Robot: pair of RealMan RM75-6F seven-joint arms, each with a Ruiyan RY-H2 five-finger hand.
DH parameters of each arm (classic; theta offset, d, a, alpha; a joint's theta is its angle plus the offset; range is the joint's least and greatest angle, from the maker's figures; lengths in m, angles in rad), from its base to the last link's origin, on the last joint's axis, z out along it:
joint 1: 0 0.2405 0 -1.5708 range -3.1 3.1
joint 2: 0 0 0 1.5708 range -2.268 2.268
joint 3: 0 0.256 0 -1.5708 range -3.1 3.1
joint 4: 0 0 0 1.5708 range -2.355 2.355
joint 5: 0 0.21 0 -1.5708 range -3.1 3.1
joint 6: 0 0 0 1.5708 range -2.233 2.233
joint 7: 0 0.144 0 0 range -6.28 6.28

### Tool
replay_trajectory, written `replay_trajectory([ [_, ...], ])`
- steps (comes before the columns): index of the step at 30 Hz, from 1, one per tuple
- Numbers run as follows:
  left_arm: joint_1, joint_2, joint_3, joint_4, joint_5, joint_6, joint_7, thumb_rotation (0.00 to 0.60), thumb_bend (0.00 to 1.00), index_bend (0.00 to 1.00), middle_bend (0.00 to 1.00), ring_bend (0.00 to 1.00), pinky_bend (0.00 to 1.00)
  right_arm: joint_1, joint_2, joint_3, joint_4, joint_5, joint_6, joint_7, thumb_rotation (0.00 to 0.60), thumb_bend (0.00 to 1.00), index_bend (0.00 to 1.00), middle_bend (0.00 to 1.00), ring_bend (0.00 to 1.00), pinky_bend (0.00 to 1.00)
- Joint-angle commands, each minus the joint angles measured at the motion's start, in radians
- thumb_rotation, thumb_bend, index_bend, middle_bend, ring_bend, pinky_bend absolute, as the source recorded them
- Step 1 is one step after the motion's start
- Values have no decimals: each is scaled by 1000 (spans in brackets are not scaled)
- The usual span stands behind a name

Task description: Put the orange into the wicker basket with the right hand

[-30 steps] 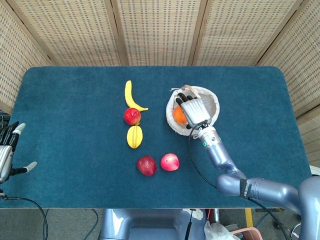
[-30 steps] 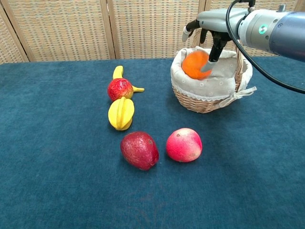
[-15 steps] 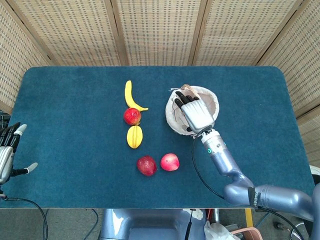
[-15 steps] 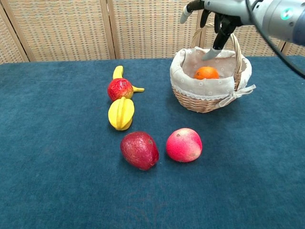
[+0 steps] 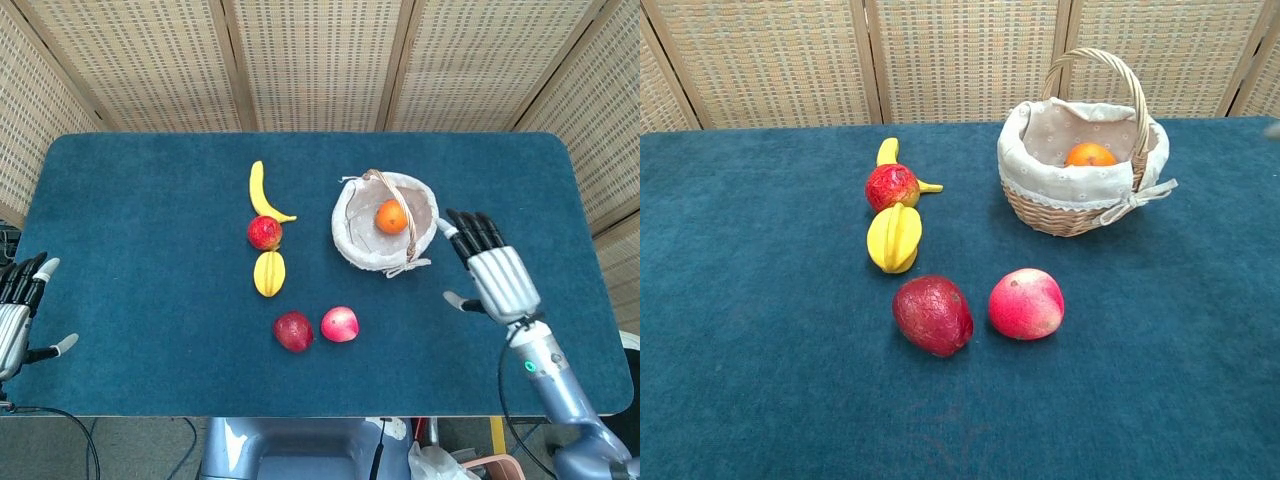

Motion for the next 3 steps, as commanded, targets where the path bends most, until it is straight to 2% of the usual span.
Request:
replay_trajectory([
  [1, 10, -16, 8, 26, 14, 16, -9, 600, 0, 0, 0, 0, 0, -122, 36, -84, 42, -29, 75, -8, 600, 0, 0, 0, 0, 0],
  [3, 12, -26, 9, 44, 23, 23, -18, 600, 0, 0, 0, 0, 0, -157, 32, -101, 54, -21, 85, -17, 600, 0, 0, 0, 0, 0],
])
